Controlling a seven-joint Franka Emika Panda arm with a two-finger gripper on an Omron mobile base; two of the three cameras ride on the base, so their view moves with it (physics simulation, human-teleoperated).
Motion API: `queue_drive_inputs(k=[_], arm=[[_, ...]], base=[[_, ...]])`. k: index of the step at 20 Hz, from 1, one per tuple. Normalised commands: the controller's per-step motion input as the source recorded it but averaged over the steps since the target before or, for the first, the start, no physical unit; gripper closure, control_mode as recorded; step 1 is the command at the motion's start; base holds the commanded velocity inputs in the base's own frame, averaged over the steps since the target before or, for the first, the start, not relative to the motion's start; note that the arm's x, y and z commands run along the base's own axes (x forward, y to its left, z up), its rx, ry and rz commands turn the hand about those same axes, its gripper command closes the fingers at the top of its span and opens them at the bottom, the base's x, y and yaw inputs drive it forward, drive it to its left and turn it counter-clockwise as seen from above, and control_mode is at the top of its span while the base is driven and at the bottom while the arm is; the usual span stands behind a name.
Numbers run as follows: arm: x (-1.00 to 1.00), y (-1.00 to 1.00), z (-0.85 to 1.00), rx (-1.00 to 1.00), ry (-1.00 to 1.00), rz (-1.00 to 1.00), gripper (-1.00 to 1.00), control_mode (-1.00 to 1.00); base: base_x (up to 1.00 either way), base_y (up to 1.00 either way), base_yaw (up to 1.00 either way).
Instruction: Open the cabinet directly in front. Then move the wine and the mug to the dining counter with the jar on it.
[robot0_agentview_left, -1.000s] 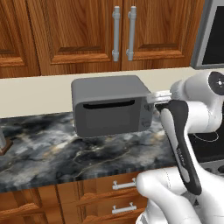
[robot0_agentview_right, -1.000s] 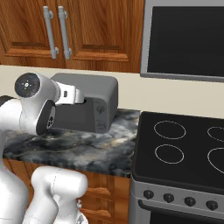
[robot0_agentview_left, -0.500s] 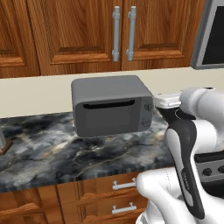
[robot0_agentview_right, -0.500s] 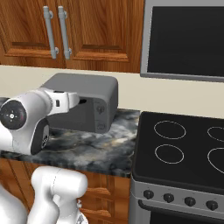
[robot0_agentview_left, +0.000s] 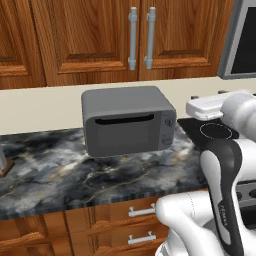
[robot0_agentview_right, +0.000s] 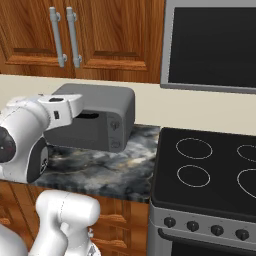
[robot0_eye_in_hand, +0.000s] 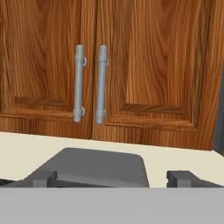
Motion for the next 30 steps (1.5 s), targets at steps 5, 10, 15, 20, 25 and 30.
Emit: queue_drive_inputs(k=[5,10,15,20,25,30], arm=[[-0.13,0.07,0.0,0.0,-0.11,0.0,-1.0,-1.0],[0.0,0.37,0.25,0.0,-0.14,0.0,-1.0,-1.0],[0.03,0.27,0.27,0.0,-0.08,0.0,-1.0,-1.0],[0.34,0.15,0.18,0.0,0.0,0.0,-1.0,-1.0],[0.43,0.0,0.06,0.0,0.0,0.01,-1.0,-1.0],[0.61,0.0,0.0,0.0,0.0,0.02,-1.0,-1.0]], base=[[0.0,0.0,0.0],[0.0,0.0,0.0],[0.0,0.0,0.0],[0.0,0.0,0.0],[0.0,0.0,0.0],[0.0,0.0,0.0]])
